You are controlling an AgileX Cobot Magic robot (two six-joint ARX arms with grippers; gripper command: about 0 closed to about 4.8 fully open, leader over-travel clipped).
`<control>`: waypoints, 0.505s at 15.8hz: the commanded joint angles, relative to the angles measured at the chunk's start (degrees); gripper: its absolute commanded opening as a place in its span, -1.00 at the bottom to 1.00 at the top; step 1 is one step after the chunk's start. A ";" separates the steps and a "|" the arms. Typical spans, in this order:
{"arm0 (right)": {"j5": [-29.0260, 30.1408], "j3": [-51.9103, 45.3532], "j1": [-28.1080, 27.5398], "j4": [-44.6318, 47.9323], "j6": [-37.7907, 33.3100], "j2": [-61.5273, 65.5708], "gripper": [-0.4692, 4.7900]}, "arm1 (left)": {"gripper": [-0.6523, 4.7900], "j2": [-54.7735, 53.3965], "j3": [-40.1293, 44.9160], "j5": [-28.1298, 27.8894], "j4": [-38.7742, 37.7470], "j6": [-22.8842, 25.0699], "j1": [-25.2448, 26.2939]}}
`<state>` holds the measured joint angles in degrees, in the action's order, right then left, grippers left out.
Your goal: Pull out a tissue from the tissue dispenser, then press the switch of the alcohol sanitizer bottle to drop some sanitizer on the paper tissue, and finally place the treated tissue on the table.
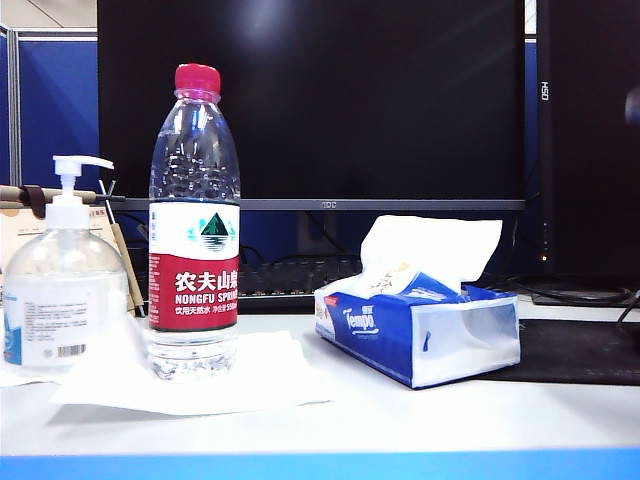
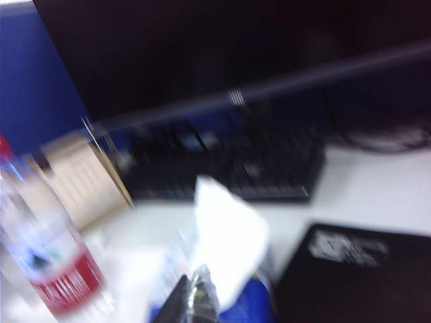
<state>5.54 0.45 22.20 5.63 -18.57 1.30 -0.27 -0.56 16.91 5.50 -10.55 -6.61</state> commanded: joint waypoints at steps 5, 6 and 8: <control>1.90 5.73 -0.02 1.51 -3.87 0.28 -0.24 | -0.78 -0.96 -11.54 0.59 0.94 1.36 0.02; -0.09 10.25 -0.02 1.49 -1.70 1.38 -0.24 | -0.78 -4.07 -16.15 -1.11 0.79 2.16 0.02; -1.55 19.32 -0.07 1.49 1.29 8.90 -0.24 | -0.78 -14.86 -23.85 -0.39 0.63 1.95 0.02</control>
<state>4.47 17.30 22.13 6.57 -18.83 7.29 -11.66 -22.41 15.90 6.42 -8.80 -6.61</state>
